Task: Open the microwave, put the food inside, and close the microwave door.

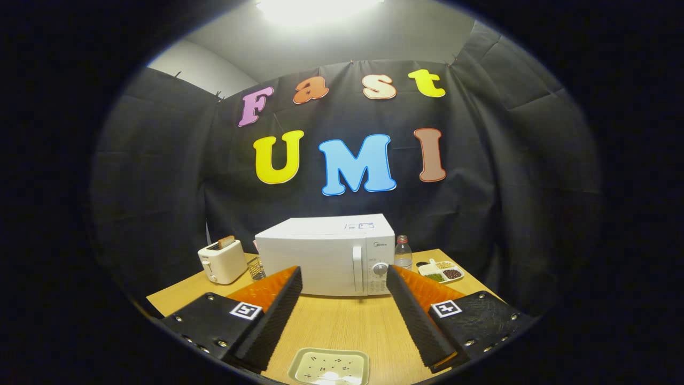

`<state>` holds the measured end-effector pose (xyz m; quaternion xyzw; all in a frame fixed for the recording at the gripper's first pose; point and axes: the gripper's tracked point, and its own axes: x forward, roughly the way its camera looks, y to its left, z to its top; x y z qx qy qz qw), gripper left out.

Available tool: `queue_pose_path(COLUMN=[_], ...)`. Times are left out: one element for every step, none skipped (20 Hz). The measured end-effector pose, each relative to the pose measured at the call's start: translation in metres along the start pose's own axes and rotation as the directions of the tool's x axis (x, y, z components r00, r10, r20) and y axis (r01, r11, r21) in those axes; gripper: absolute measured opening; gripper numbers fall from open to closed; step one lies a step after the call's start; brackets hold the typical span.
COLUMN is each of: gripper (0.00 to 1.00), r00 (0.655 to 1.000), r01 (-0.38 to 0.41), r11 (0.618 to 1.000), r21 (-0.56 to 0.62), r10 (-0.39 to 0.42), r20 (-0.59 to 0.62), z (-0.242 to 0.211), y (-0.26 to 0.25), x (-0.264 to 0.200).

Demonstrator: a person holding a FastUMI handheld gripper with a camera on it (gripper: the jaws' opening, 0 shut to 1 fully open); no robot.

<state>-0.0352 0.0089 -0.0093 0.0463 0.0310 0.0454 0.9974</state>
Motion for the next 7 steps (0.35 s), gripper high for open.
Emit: queue_pose_path(gripper=[0.97, 0.97, 0.97, 0.97, 0.97, 0.97, 0.97], r00=[1.0, 1.0, 1.0, 1.0, 1.0, 1.0, 1.0], r01=[0.002, 0.002, 0.005, 0.007, 0.01, 0.012, 0.009], r11=[1.0, 1.0, 1.0, 1.0, 1.0, 1.0, 1.0], r21=[0.002, 0.002, 0.0, -0.002, -0.002, 0.0, 0.003], r10=[-0.002, -0.002, -0.005, -0.007, -0.01, -0.012, -0.009], r20=[0.004, 0.004, 0.002, 0.002, 0.004, 0.006, 0.009], z=[0.0009, 0.001, 0.0017, 0.0027, 0.0035, 0.0051, 0.0068], y=[0.0006, 0.0005, 0.0001, -0.0007, -0.002, -0.0025, -0.0013], x=[-0.0046, -0.0066, -0.0073, -0.0078, -0.0076, -0.0071, -0.0065])
